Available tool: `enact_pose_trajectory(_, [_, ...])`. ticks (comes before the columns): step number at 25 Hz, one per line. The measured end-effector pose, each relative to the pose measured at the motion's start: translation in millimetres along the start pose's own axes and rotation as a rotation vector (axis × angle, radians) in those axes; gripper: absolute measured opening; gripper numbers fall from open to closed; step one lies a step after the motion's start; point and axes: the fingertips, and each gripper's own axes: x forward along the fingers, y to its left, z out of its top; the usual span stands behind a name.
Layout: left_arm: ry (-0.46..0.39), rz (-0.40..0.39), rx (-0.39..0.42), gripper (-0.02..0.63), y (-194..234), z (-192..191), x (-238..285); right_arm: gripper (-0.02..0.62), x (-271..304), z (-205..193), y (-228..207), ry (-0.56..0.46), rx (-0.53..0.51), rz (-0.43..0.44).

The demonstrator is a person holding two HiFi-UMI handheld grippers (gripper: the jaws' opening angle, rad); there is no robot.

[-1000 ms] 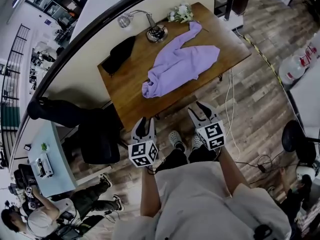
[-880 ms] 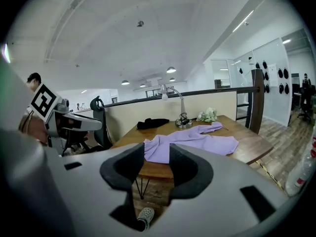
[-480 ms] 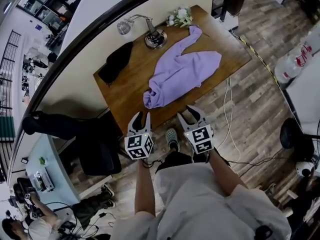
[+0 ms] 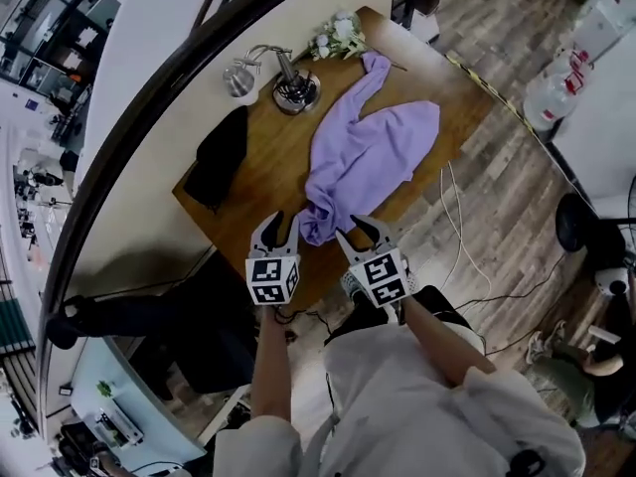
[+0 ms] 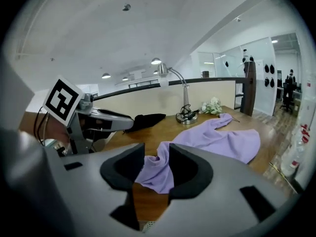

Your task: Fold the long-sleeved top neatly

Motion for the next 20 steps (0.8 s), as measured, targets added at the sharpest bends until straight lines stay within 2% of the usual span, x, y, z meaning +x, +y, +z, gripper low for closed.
enact_pose_trajectory(4, [-0.007, -0.162, 0.083, 0.124, 10, -7, 29, 0.160, 30, -15, 7, 0.045, 0.024, -0.033])
enact_pose_trajectory(7, [0.030, -0.242, 0.153, 0.124, 15, -21, 48, 0.160, 47, -32, 9, 0.087, 0.053, -0.053])
enact_pose_trajectory(13, [0.147, -0.339, 0.275, 0.124, 23, -60, 80, 0.161, 80, -65, 16, 0.163, 0.174, -0.093])
enact_pose_trajectory(18, [0.165, -0.406, 0.345, 0.124, 18, -70, 96, 0.197, 102, -92, 12, 0.244, 0.271, -0.167])
enact_pose_trajectory(19, [0.166, -0.417, 0.356, 0.125, 16, -70, 98, 0.183, 105, -97, 11, 0.260, 0.287, -0.175])
enact_pose_trajectory(20, [0.167, -0.425, 0.362, 0.125, 15, -70, 100, 0.108, 106, -101, 9, 0.271, 0.302, -0.181])
